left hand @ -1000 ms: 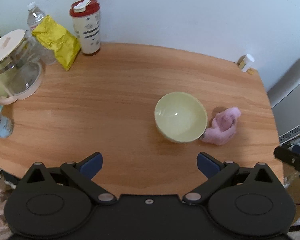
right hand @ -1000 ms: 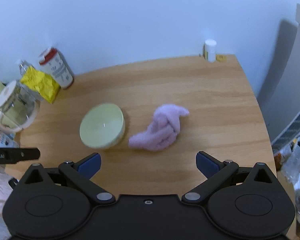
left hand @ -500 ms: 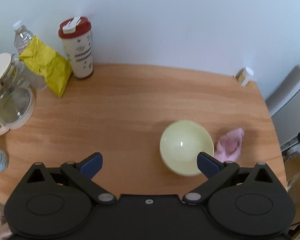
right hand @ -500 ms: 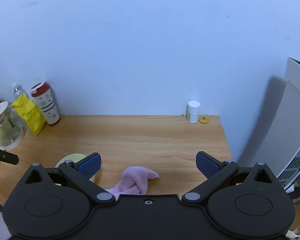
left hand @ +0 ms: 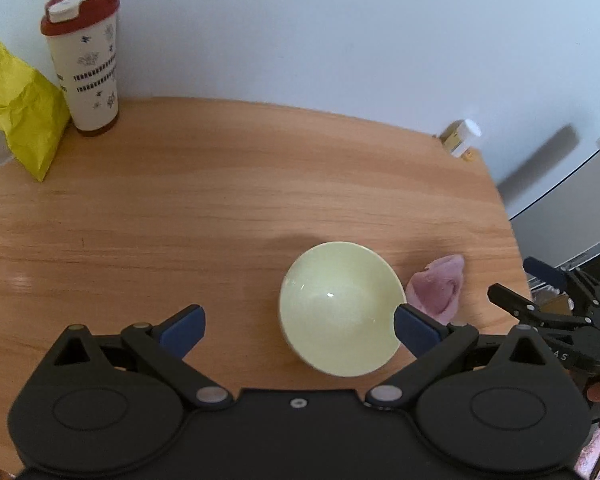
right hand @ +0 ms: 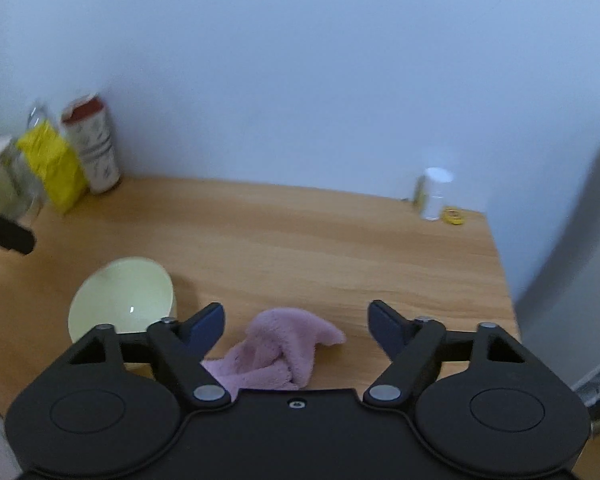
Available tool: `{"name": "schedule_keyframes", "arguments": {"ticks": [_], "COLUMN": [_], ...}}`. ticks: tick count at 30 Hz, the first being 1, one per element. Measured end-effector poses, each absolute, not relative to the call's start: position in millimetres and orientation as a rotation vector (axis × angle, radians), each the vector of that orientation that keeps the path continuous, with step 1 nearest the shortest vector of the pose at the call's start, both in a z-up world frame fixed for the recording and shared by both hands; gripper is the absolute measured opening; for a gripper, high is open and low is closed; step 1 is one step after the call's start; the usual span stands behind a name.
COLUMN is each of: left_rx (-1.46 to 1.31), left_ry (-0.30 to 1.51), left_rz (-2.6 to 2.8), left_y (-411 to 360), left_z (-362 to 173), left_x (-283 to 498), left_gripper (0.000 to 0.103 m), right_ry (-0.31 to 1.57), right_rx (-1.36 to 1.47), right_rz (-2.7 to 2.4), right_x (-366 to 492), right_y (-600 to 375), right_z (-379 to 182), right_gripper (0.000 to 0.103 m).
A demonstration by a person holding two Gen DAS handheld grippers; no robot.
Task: Clean bowl
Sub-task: 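Grasp the pink towel with the right tool while the left tool grips the bowl rim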
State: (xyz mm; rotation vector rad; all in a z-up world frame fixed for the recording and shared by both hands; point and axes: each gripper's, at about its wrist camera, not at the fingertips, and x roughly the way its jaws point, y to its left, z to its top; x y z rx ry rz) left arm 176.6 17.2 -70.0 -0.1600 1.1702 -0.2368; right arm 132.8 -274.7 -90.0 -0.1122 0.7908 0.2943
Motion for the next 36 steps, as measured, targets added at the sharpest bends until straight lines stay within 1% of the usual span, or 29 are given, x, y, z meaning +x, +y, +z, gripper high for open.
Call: {"name": "schedule_keyframes", "arguments": {"ticks": [3, 6, 7, 8, 9, 10, 11, 13, 17, 20, 21, 22, 23, 24, 26, 27, 31, 33, 35, 36], "left_rx": [-0.130, -0.133, -0.137, -0.145, -0.149, -0.148, -0.149, -0.136, -0.016, -0.006, -0.005, 0.000, 0.010, 0.014, 0.009, 0.006, -0.006, -0.039, -0.078, -0.097], "left_ry": [1.204, 1.243, 1.248, 1.243, 1.235, 1.233, 1.232, 1.226, 1.223, 1.242, 1.253, 1.256, 1.256, 1.254, 1.253, 1.269, 1.300, 1.316, 1.335, 1.345], "left_rz": [-0.198, -0.145, -0.134, -0.116, -0.099, -0.084, -0.086, -0.104, -0.107, -0.136, -0.152, -0.163, -0.181, -0.210, -0.237, -0.250, -0.269, -0.267, -0.274, -0.278], "left_y": [7, 1, 1, 2, 4, 4, 4, 1, -11, -16, -18, -18, -19, -19, -19, -19, -14, -7, 0, 4], "left_z": [-81, -91, -92, -94, -95, -97, -100, -106, -120, -133, -138, -140, -144, -147, -149, -152, -160, -163, -165, -167], "left_x": [184, 189, 189, 190, 190, 192, 193, 196, 200, 206, 208, 208, 209, 209, 208, 208, 209, 210, 212, 212], "left_gripper": [0.102, 0.098, 0.098, 0.098, 0.098, 0.098, 0.096, 0.089, 0.085, 0.078, 0.074, 0.071, 0.069, 0.064, 0.060, 0.055, 0.055, 0.053, 0.049, 0.042], "right_ry": [0.814, 0.855, 0.864, 0.874, 0.881, 0.888, 0.893, 0.900, 0.905, 0.912, 0.914, 0.914, 0.923, 0.932, 0.947, 0.950, 0.956, 0.943, 0.938, 0.933], "right_rx": [-0.128, -0.143, -0.147, -0.151, -0.160, -0.169, -0.166, -0.168, -0.173, -0.186, -0.200, -0.213, -0.218, -0.222, -0.209, -0.216, -0.227, -0.239, -0.260, -0.270], "right_rz": [0.332, 0.382, 0.396, 0.409, 0.414, 0.419, 0.431, 0.450, 0.471, 0.491, 0.504, 0.516, 0.519, 0.522, 0.523, 0.519, 0.526, 0.551, 0.577, 0.599], "right_x": [141, 147, 149, 151, 152, 153, 155, 156, 163, 168, 170, 171, 173, 175, 177, 177, 175, 171, 169, 168], "right_y": [-272, -272, -272, -272, -271, -271, -271, -271, -271, -271, -270, -269, -270, -270, -273, -273, -276, -278, -281, -282], "right_z": [-101, -115, -118, -121, -124, -127, -131, -136, -147, -153, -155, -156, -157, -159, -160, -160, -150, -143, -139, -137], "right_gripper": [0.080, 0.080, 0.078, 0.073, 0.069, 0.068, 0.068, 0.068, 0.064, 0.061, 0.055, 0.053, 0.052, 0.052, 0.052, 0.052, 0.057, 0.069, 0.071, 0.077]}}
